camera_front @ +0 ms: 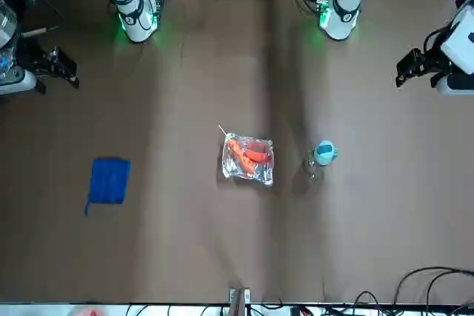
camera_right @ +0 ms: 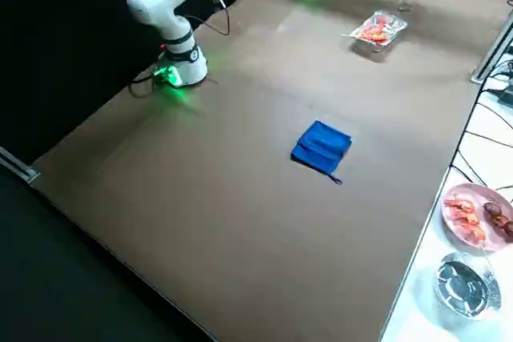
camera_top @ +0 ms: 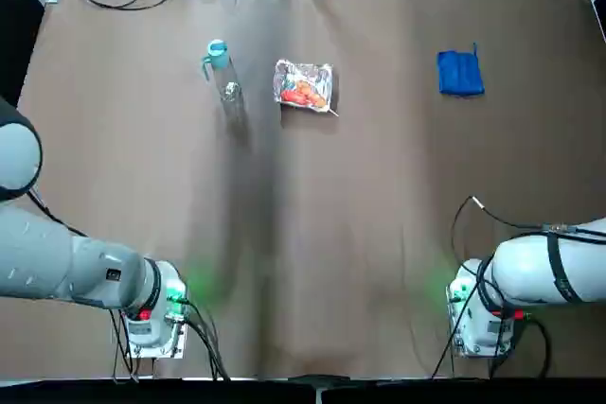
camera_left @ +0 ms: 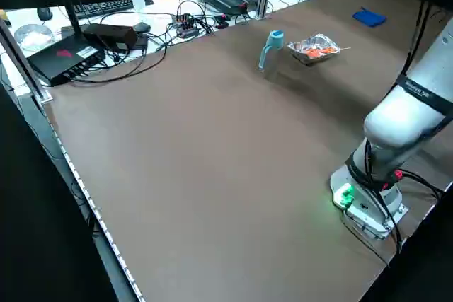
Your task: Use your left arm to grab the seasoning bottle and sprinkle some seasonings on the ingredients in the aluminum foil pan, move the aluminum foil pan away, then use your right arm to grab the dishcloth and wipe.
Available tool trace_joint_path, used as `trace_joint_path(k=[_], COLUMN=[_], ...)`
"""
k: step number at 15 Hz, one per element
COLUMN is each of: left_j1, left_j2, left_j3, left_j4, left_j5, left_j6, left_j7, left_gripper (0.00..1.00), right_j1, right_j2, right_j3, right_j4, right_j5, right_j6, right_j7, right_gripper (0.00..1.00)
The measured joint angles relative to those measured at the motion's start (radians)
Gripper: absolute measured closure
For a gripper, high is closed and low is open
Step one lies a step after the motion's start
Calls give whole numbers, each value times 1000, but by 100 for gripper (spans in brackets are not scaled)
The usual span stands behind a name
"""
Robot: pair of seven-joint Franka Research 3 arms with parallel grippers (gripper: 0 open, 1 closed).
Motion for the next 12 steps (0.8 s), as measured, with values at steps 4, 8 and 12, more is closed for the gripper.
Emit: trace_joint_path(k=[4,8,12], left_j1=[0,1,1], left_j2=[1,8,88], left_j3=[1,4,4], left_j4=[-5,-29,-70], left_j5=[0,0,-3], left_j6=[-5,-34,0], left_j7=[0,-12,-170], left_gripper=[0,0,0], right_j1=[0,-6,-13], right_j2=[0,0,0], right_j3=[0,-2,-2], right_j4=[0,0,0], right_j5=[0,-1,-1], right_j6=[0,0,0], right_j7=[0,0,0], right_gripper=[0,0,0])
